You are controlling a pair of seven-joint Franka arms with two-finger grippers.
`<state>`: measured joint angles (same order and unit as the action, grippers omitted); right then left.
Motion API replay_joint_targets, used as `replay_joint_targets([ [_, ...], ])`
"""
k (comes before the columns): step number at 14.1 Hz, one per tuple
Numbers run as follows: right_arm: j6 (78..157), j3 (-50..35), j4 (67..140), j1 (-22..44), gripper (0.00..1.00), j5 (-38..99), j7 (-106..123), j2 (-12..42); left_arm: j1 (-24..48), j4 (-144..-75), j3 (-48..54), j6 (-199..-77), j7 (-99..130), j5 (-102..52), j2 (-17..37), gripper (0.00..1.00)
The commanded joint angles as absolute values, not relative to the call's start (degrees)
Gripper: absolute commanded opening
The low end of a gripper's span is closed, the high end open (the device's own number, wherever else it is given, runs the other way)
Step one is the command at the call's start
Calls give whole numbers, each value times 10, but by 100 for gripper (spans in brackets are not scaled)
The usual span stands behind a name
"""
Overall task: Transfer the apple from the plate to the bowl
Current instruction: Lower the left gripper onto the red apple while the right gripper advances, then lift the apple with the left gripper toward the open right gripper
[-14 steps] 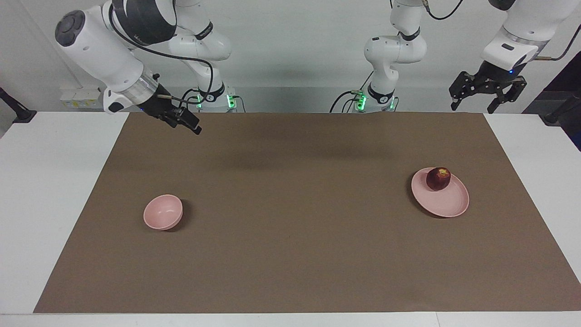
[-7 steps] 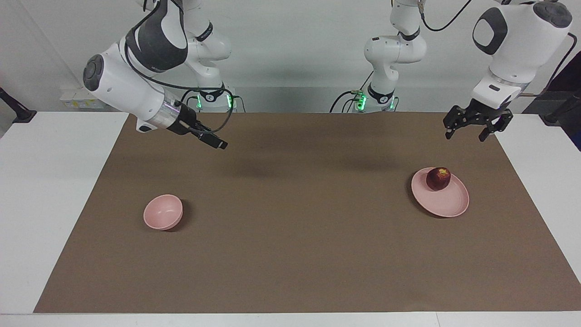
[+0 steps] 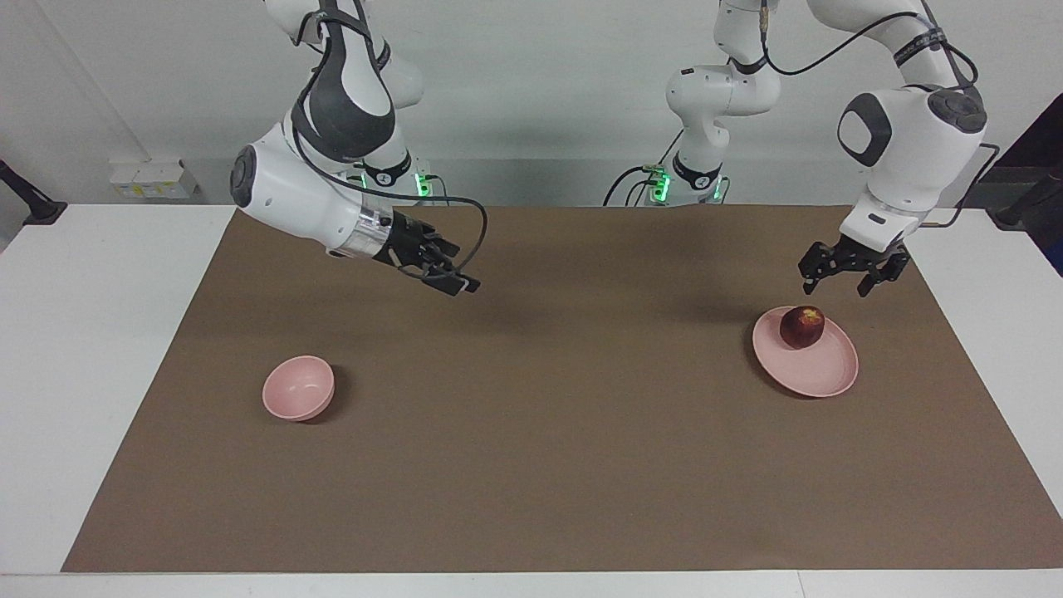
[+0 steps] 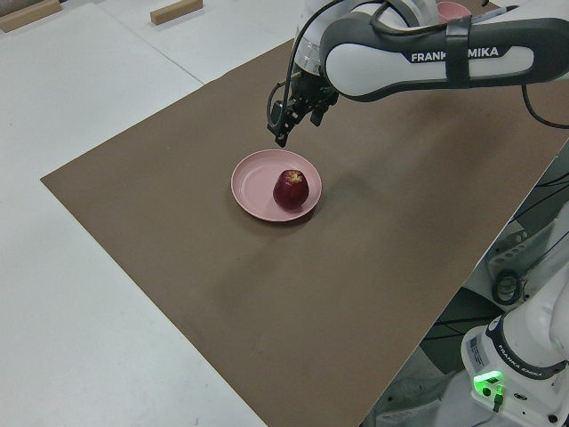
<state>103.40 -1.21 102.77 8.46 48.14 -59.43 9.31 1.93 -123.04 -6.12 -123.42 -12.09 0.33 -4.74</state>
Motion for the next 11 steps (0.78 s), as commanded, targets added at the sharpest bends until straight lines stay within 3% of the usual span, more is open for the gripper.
replay_joint_targets([
  [1,1083,-12,1050,99,100,552,-636,100,11,-1296,-59,-1296,-138,-4,-56,100],
  [3,1117,-11,1051,124,100,565,-655,106,11,-1335,-59,-1364,-137,-4,-40,100],
  [7,1173,-12,1051,154,100,576,-673,126,6,-1337,-59,-1446,-138,-4,16,100],
  [11,1257,-12,1045,198,100,617,-672,160,2,-1337,-59,-1447,-138,-4,19,100],
])
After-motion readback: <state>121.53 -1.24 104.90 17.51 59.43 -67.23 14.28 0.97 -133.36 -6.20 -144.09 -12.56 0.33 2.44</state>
